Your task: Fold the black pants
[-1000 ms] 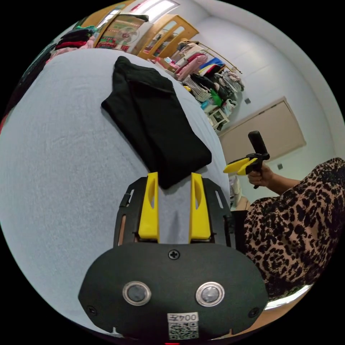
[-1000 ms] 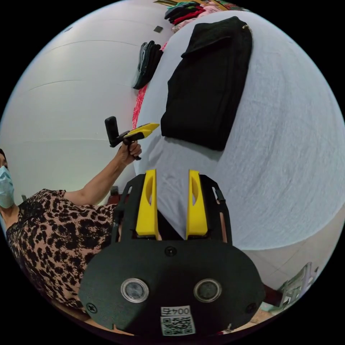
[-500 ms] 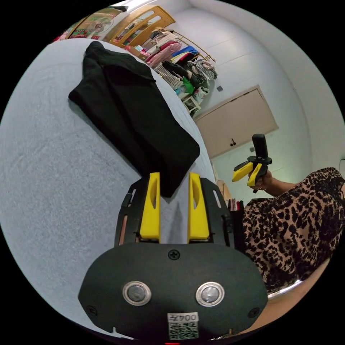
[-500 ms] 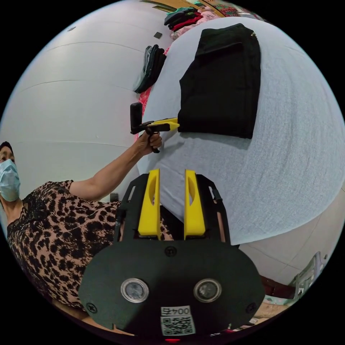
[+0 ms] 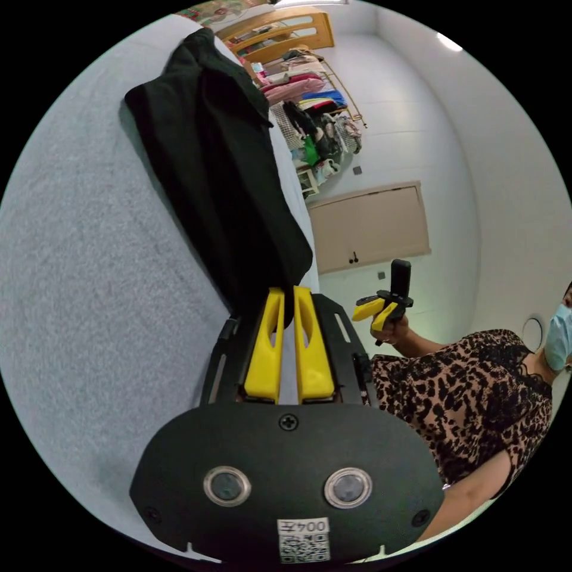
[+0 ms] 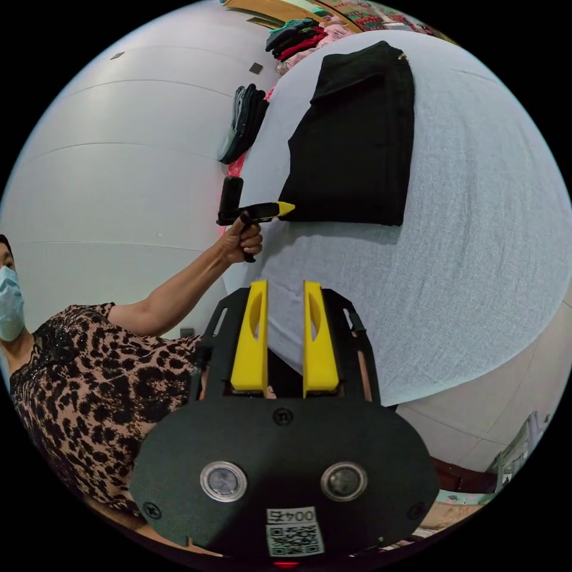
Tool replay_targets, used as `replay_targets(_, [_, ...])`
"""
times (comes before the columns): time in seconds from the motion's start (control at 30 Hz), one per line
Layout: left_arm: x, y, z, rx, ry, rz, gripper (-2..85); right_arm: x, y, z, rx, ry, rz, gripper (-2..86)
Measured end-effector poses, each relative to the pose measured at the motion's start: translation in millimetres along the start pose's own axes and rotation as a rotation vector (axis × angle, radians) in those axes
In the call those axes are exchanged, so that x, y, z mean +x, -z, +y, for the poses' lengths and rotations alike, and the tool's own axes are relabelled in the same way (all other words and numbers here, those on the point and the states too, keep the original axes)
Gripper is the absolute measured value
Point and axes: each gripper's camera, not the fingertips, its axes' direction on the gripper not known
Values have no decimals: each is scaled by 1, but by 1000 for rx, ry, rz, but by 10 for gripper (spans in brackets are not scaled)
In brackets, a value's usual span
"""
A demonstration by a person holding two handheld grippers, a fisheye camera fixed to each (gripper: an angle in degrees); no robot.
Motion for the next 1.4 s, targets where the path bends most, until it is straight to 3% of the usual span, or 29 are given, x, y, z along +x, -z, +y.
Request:
replay_targets(0.07, [-8,-2,3,-33,32,-58,38,10,1,0,-1,-7,20,108])
replay_targets(0.57, [-64,20,7,55,96,92,22,94,39,-70,99,146,29,123])
replay_targets(0.77, [-76,25,5,53,122,82,22,116,43,-90,56,197,-56,123])
replay_targets(0.97, [-87,29,2,38,147,79,22,123,67,-97,139,241,-91,122])
replay_targets(1.4, [-115,37,5,46,160,119,22,126,71,-121,-2,244,-204,106])
